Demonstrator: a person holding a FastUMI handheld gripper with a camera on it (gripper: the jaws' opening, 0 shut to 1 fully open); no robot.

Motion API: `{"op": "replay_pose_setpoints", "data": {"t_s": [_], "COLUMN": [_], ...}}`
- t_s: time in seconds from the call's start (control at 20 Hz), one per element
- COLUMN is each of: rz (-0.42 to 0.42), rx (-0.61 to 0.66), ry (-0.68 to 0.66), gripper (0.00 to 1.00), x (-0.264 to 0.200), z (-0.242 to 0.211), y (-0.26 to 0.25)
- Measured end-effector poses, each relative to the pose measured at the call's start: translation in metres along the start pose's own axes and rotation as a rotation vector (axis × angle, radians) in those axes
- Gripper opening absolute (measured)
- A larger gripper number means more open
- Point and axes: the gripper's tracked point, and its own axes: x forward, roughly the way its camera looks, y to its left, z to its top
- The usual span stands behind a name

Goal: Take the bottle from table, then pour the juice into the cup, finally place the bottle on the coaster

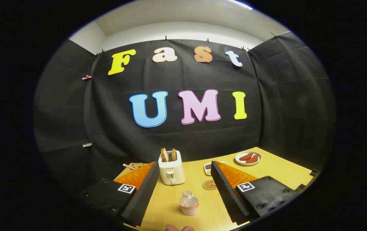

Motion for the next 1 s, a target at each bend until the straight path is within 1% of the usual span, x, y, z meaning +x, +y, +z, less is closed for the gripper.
{"op": "replay_pose_setpoints", "data": {"t_s": [1.0], "rz": [-0.008], "rx": [-0.045], "ry": [0.003], "gripper": [0.98], "x": [0.002], "z": [-0.015], "y": [-0.009]}}
